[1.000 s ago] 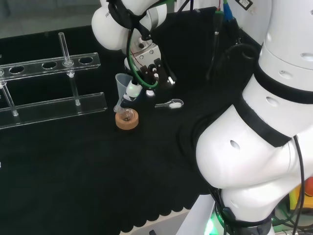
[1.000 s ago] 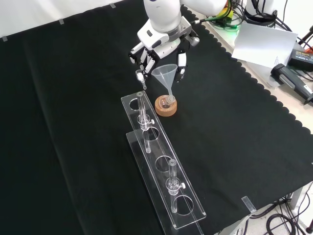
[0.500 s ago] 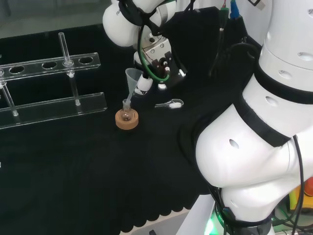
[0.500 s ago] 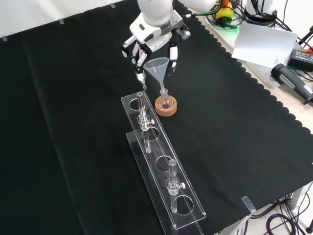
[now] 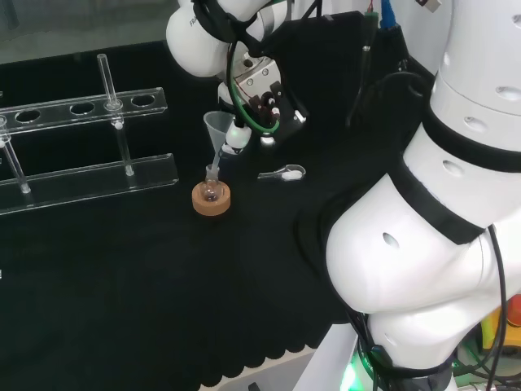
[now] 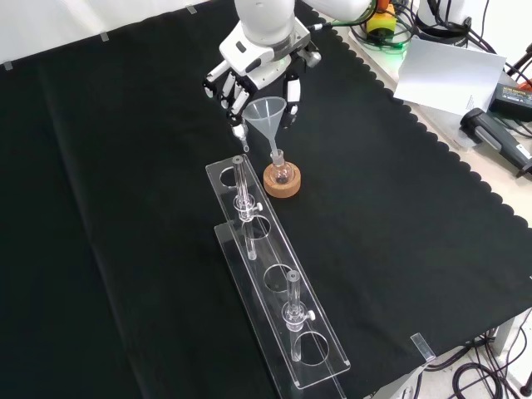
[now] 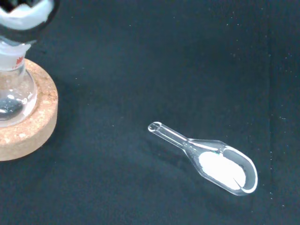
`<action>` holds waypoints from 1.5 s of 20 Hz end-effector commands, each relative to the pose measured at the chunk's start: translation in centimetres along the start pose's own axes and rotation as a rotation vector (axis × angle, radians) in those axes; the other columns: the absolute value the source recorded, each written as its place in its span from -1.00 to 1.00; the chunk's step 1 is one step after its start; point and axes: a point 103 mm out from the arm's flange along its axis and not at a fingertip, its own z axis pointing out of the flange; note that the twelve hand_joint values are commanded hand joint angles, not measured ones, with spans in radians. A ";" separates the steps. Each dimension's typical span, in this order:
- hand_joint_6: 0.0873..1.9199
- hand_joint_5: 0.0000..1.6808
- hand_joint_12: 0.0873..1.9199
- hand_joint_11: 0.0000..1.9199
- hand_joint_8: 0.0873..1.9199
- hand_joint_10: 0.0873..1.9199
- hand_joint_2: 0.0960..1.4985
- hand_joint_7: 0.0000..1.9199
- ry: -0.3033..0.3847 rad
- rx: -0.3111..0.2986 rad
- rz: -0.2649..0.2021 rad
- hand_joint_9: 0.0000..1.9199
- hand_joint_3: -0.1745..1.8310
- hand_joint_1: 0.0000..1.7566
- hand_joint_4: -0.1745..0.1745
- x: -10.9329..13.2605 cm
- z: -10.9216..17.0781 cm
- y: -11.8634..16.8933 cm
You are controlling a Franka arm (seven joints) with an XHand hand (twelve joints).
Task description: Place the funnel on the round-bottom flask.
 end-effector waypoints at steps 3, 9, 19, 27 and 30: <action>-0.52 0.09 0.32 -1.00 -0.93 -0.78 -0.33 0.35 0.011 0.004 -0.027 -0.09 -0.25 -0.04 0.60 0.4 0.7 0.0; -0.52 0.09 0.32 -1.00 -0.93 -0.78 -0.33 0.35 0.005 0.024 -0.044 -0.09 -0.25 -0.04 0.60 1.6 1.5 -0.3; -0.52 0.09 0.32 -1.00 -0.93 -0.78 -0.33 0.35 -0.004 0.018 -0.054 -0.09 -0.24 -0.04 0.60 3.8 1.2 -0.1; -0.52 0.09 0.32 -1.00 -0.94 -0.78 -0.34 0.35 0.020 0.018 -0.036 -0.09 -0.24 -0.04 0.60 4.3 1.6 0.4; -0.52 0.09 0.32 -1.00 -0.94 -0.78 -0.34 0.35 0.035 0.014 -0.024 -0.09 -0.24 -0.04 0.60 4.5 1.8 0.2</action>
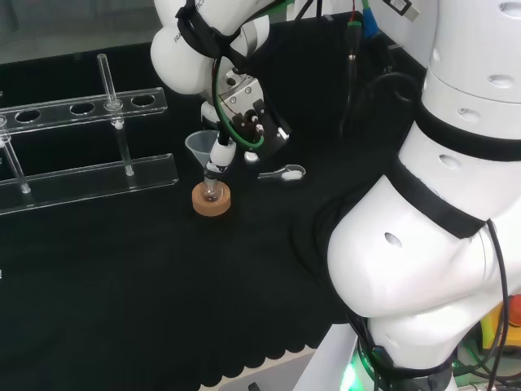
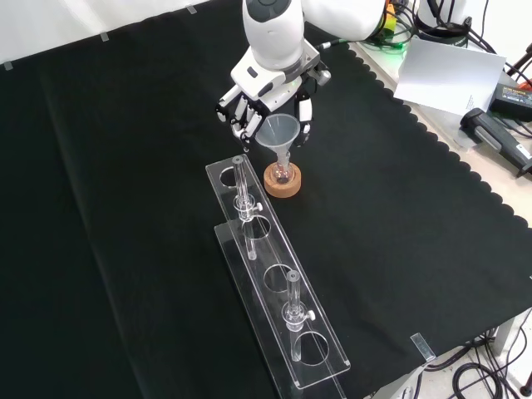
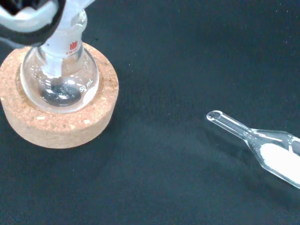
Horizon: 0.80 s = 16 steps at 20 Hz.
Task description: Place the funnel on the round-bottom flask.
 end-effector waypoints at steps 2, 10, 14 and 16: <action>-0.52 0.09 0.32 -1.00 -0.94 -0.78 -0.34 0.35 0.022 -0.005 0.020 -0.09 -0.24 -0.04 0.60 0.3 0.3 -0.1; -0.52 0.07 0.32 -1.00 -0.94 -0.78 -0.34 0.34 0.044 -0.002 0.052 -0.08 -0.23 -0.04 0.57 0.8 0.3 -0.3; -0.54 0.02 0.32 -1.00 -0.95 -0.79 -0.35 0.31 0.054 0.018 0.046 -0.09 -0.23 -0.06 0.53 0.9 0.5 -0.4; -0.58 -0.11 0.32 -1.00 -0.98 -0.79 -0.36 0.26 0.055 0.024 0.038 -0.10 -0.24 -0.10 0.41 0.8 0.6 -0.5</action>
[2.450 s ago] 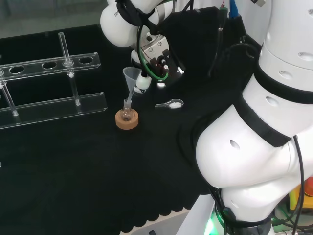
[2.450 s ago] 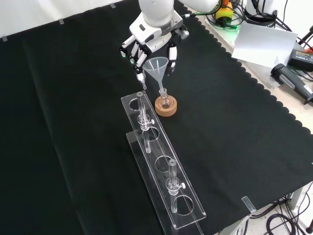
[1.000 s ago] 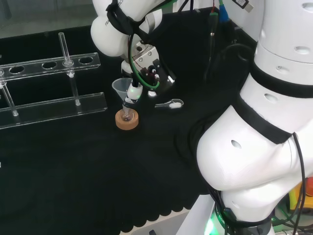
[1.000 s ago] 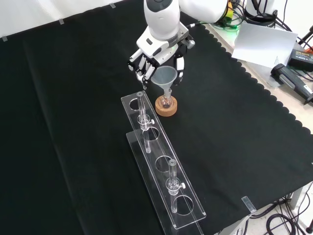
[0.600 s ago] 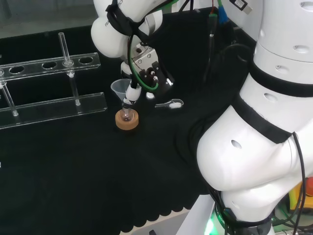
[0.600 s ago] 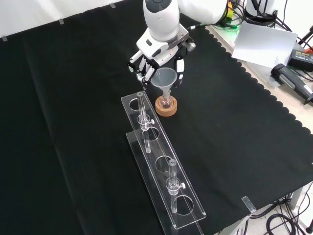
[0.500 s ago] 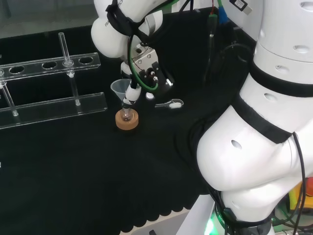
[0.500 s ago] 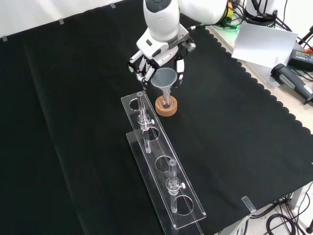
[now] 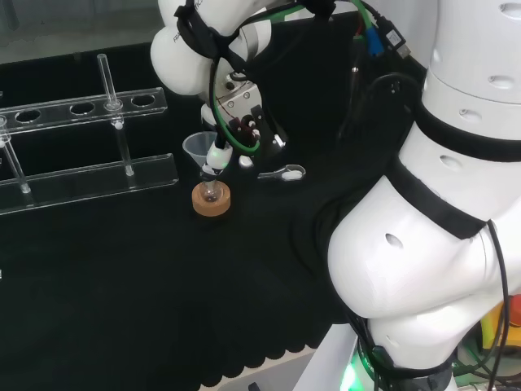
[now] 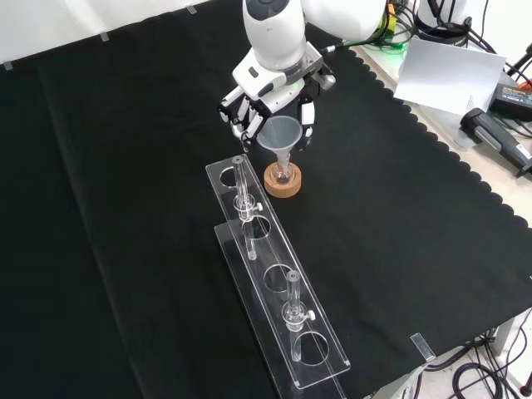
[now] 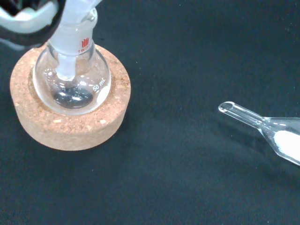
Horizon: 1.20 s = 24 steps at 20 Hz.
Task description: Place the funnel on the round-bottom flask.
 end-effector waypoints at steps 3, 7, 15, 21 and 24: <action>-0.71 -0.28 0.28 -1.00 -1.00 -0.79 -0.37 0.13 0.003 0.037 -0.020 -0.13 -0.28 -0.17 0.23 0.1 0.4 -0.3; -0.98 -0.44 0.20 -1.00 -1.00 -0.71 -0.32 -0.10 0.007 0.058 -0.033 -0.29 -0.45 -0.32 0.04 0.3 0.3 -0.4; -1.00 -0.81 0.05 -1.00 -1.00 -0.40 -0.25 -0.43 0.017 0.059 -0.057 -0.66 -0.68 -0.47 -0.16 0.5 -0.5 -0.8; -1.00 -0.94 -0.02 -1.00 -1.00 -0.32 -0.24 -0.54 0.025 0.057 -0.072 -0.79 -0.73 -0.50 -0.19 0.5 -1.4 -1.1; -1.00 -0.96 -0.05 -1.00 -1.00 -0.30 -0.24 -0.57 0.040 0.048 -0.082 -0.82 -0.75 -0.52 -0.19 0.1 -2.5 -1.4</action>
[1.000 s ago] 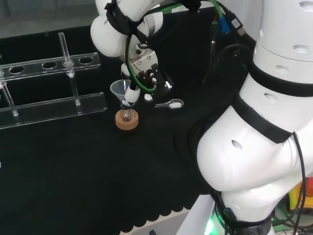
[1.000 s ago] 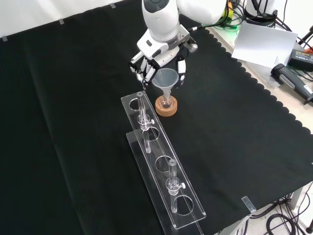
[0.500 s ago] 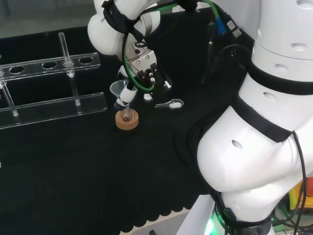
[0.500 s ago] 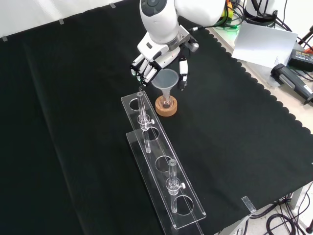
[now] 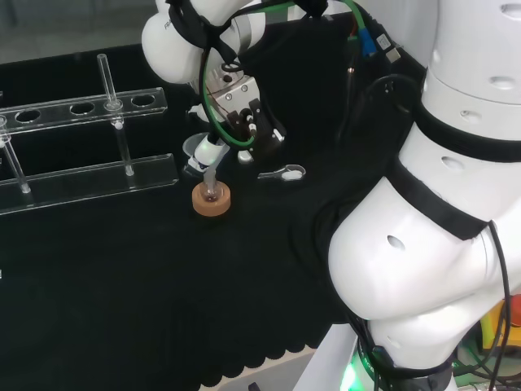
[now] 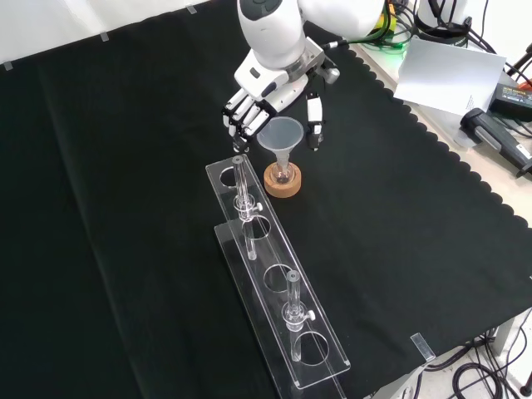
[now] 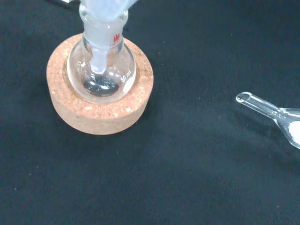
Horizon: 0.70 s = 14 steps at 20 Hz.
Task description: Place the funnel on the round-bottom flask.
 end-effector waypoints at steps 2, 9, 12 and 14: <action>-1.00 -0.97 -0.07 -1.00 -1.00 -0.29 -0.24 -0.57 0.027 -0.019 -0.017 -0.83 -0.76 -0.54 -0.19 -0.6 -2.1 -0.9; -1.00 -0.95 -0.11 -1.00 -1.00 -0.27 -0.25 -0.59 0.067 -0.083 -0.010 -0.86 -0.77 -0.57 -0.18 -2.3 -4.7 -2.1; -1.00 -0.92 -0.12 -1.00 -1.00 -0.27 -0.25 -0.59 0.070 -0.108 -0.002 -0.86 -0.77 -0.57 -0.16 -3.1 -5.6 -2.4; -1.00 -0.91 -0.12 -1.00 -1.00 -0.27 -0.25 -0.59 0.072 -0.122 0.007 -0.87 -0.77 -0.58 -0.15 -3.5 -6.2 -2.6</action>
